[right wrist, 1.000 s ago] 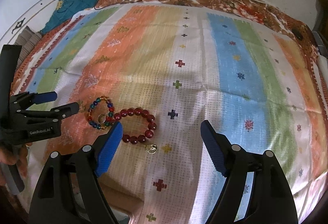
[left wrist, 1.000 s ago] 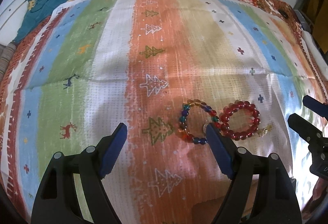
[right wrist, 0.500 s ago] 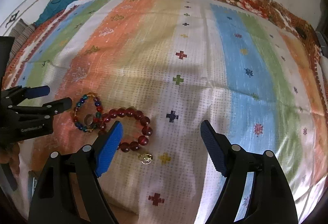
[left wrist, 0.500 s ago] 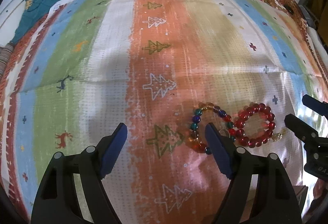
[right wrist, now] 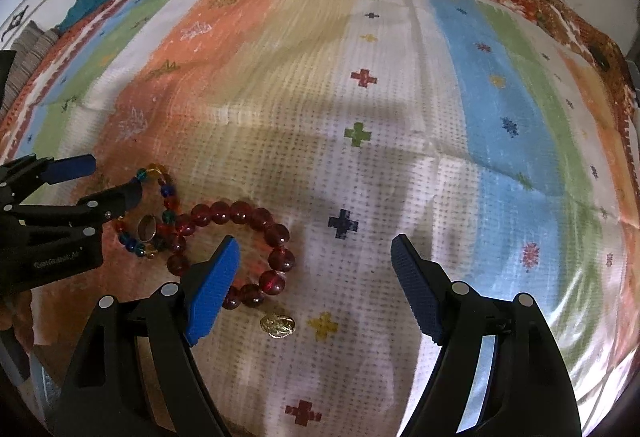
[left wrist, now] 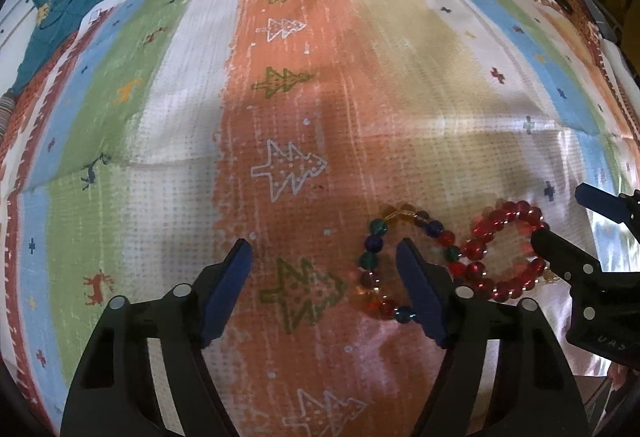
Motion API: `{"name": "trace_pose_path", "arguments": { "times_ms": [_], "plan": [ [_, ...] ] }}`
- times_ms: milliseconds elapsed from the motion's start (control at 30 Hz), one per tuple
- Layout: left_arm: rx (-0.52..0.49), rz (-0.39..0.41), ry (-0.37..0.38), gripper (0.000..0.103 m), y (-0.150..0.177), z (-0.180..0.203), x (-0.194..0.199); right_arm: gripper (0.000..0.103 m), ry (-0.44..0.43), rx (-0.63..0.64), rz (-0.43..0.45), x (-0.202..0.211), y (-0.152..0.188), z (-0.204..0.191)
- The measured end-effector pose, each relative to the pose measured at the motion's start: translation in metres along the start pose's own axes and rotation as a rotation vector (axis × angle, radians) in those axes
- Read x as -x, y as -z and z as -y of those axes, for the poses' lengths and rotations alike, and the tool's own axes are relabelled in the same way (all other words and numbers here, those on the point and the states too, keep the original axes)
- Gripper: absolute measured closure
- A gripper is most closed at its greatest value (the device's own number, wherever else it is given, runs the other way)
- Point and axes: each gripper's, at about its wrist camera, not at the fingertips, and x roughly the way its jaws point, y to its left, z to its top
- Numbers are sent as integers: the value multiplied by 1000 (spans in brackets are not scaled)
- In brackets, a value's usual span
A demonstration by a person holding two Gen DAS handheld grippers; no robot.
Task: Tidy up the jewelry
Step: 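Close the right tool on the red bead bracelet while the left grips the multicolour bracelet, then lift both held bracelets and carry them over the silver tin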
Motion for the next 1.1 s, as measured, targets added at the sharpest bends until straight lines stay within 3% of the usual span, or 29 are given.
{"name": "trace_pose_path", "arguments": {
  "times_ms": [67,233,333,400,467,500,700,1100],
  "plan": [
    [-11,1,-7,34,2,1,-1,25,1,7,-7,-4,0,-2],
    [-72,10,-51,40,4,7,-3,43,26,28,-18,-8,-1,-4],
    [-82,18,-46,57,5,6,-2,55,15,19,-16,-8,-2,-1],
    [-61,17,-50,78,4,2,-2,71,10,23,-10,-7,-2,0],
    [-49,11,-58,91,3,-2,-2,85,7,33,-5,-7,-1,-2],
    [-45,10,-59,92,3,-3,-2,89,7,39,-2,-6,0,-3],
    [-47,11,-40,94,3,0,6,89,11,37,46,7,-3,-5],
    [-77,93,54,94,-2,29,56,89,-24,-9,167,58,-8,-2]
  ]
}}
